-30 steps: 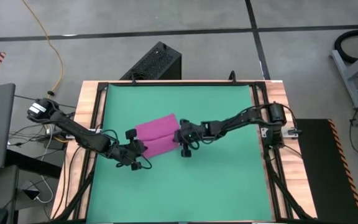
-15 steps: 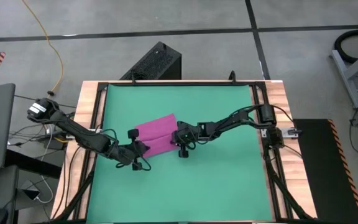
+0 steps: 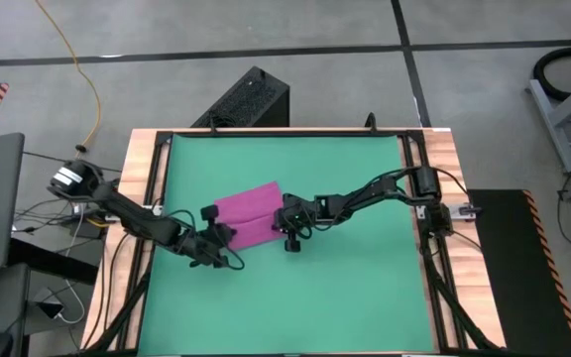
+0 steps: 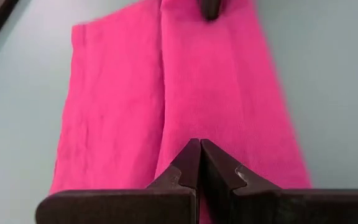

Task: Roll towel
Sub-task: Roll the pink towel

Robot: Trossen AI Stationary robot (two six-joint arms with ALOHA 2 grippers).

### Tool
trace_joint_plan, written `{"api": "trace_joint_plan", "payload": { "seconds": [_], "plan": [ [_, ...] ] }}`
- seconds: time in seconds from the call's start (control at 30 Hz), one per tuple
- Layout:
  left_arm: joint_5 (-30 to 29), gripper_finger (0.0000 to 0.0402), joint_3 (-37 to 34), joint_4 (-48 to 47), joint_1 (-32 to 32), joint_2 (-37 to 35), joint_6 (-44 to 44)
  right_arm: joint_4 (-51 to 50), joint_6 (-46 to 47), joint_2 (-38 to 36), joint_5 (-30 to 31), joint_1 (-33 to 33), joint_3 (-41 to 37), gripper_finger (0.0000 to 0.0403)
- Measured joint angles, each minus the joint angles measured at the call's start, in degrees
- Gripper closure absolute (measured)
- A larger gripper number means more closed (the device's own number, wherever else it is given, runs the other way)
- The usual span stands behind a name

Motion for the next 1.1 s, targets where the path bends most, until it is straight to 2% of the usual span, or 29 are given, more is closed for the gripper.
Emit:
{"api": "trace_joint_plan", "payload": {
  "seconds": [0.13, 0.3, 0.43, 0.57, 0.8, 1.1],
  "plan": [
    [-0.2, 0.0401, -1.2, 0.0, 0.0, 1.1, -3.1, 0.0, 0.0, -0.6, 0.1, 0.0, -0.1, 0.0389],
    [-0.1, 0.0401, -2.2, -0.4, 0.0, 2.0, -5.1, 0.0, -0.7, -5.7, 0.1, 0.1, -0.2, 0.0383],
    [0.1, 0.0401, -2.2, -0.4, 0.0, 2.3, -4.7, 2.2, -5.8, -8.7, 2.0, -0.3, -0.1, 0.0382],
    [0.2, 0.0401, -2.2, -0.8, 0.0, 2.4, -4.6, 4.9, -8.4, -7.0, 2.6, -4.0, 0.0, 0.0394],
    [1.0, 0.0401, -2.2, -2.7, 0.1, 2.3, -3.5, 5.3, -6.6, -2.7, 1.5, -10.6, 0.4, 0.0396],
    [1.2, 0.0401, -2.2, -3.2, 0.1, 2.3, -3.5, 3.3, -4.2, -2.2, -0.8, -11.7, 0.4, 0.0396]
  ]
}}
